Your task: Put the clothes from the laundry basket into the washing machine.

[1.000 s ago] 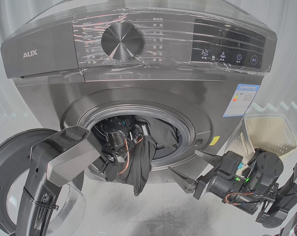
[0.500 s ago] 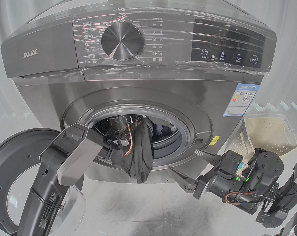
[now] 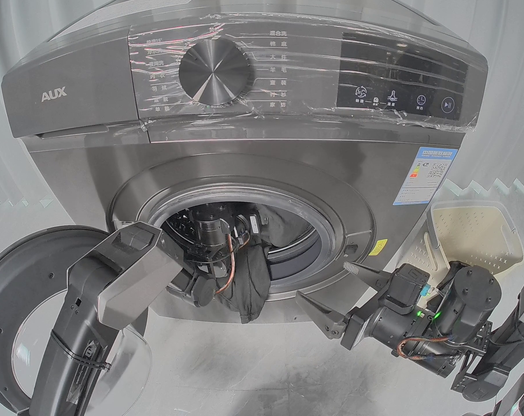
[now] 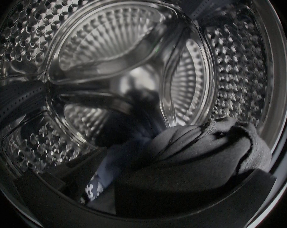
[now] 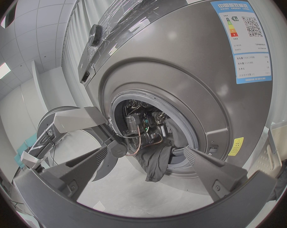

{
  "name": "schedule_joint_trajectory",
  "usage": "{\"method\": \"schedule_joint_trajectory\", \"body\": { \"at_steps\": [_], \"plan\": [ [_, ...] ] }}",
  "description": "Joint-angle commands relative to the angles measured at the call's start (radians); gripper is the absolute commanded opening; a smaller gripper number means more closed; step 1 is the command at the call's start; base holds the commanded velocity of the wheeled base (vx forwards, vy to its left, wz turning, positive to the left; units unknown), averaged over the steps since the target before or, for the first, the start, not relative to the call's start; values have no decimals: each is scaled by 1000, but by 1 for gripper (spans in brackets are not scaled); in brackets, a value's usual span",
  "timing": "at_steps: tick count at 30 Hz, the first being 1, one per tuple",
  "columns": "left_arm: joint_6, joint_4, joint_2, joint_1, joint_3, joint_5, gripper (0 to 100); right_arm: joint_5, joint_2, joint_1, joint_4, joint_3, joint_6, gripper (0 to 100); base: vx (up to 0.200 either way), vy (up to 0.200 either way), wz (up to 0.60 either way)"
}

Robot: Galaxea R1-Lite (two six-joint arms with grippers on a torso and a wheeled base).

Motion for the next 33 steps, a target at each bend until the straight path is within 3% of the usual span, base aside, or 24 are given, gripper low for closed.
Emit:
{"method": "schedule_joint_trajectory", "body": {
  "at_steps": [1,5,10,17,29,30,33],
  "plan": [
    [22,25,-109,-34,169,0,100,0,2,2,-1,0,1,100,0,0,0],
    [79,40,-152,-32,253,-11,100,-1,2,4,-1,0,1,100,0,0,0],
    [93,102,-193,-35,348,-29,100,-1,2,4,-1,0,1,100,0,0,0],
    [145,129,-207,-37,473,-83,100,-1,6,5,-1,-2,2,100,0,0,0],
    [150,134,-147,-32,457,-81,100,-3,9,22,-1,-3,5,100,0,0,0],
    [150,139,-147,-34,459,-81,0,-3,9,22,-2,-3,5,100,0,0,0],
    [148,152,-150,-35,456,-80,0,-3,9,22,-1,-5,5,100,0,0,0]
  ]
}}
